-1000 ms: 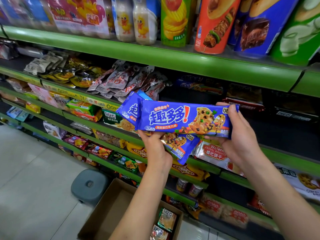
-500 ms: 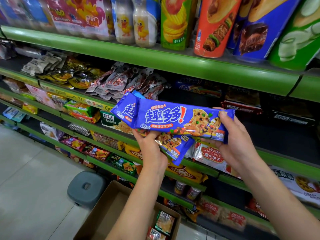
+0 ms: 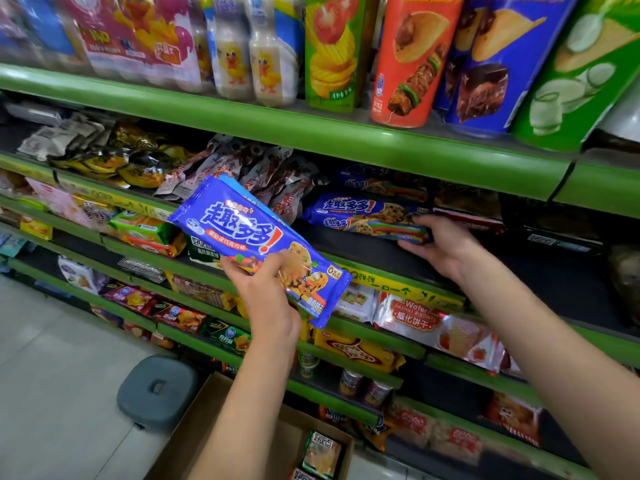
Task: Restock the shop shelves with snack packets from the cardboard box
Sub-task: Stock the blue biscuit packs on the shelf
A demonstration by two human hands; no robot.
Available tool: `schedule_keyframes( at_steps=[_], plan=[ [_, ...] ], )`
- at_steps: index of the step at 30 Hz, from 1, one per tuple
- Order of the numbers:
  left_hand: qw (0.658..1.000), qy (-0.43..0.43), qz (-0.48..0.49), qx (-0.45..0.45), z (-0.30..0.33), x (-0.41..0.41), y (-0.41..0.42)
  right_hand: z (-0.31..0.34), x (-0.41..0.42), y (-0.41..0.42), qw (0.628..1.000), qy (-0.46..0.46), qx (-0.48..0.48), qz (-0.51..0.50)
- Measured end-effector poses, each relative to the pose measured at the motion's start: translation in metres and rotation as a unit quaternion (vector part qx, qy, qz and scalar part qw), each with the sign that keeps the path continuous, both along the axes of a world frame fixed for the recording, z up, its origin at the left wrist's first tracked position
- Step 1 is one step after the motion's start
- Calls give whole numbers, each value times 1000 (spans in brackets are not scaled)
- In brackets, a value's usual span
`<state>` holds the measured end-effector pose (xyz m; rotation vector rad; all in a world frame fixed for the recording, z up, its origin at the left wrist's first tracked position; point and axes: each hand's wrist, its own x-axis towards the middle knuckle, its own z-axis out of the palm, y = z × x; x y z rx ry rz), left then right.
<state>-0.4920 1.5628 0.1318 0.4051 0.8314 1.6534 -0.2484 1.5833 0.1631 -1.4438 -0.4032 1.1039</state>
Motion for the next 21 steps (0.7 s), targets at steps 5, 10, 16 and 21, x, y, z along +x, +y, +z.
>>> schedule_keyframes(
  at_steps=[5, 10, 16, 21],
  plan=[
    [1000, 2, 4, 10, 1, -8, -1, -16, -1, -20, 759, -643, -75, 64],
    [1000, 13, -16, 6, 5, -4, -2, -25, -26, 7, 640, -714, -67, 276],
    [999, 6, -33, 4, 4, -3, -2, -27, -21, 56, 642, -712, -94, 270],
    [999, 4, -39, 5, 3, -6, -2, -32, -12, 78, 630, -730, -100, 243]
  ],
)
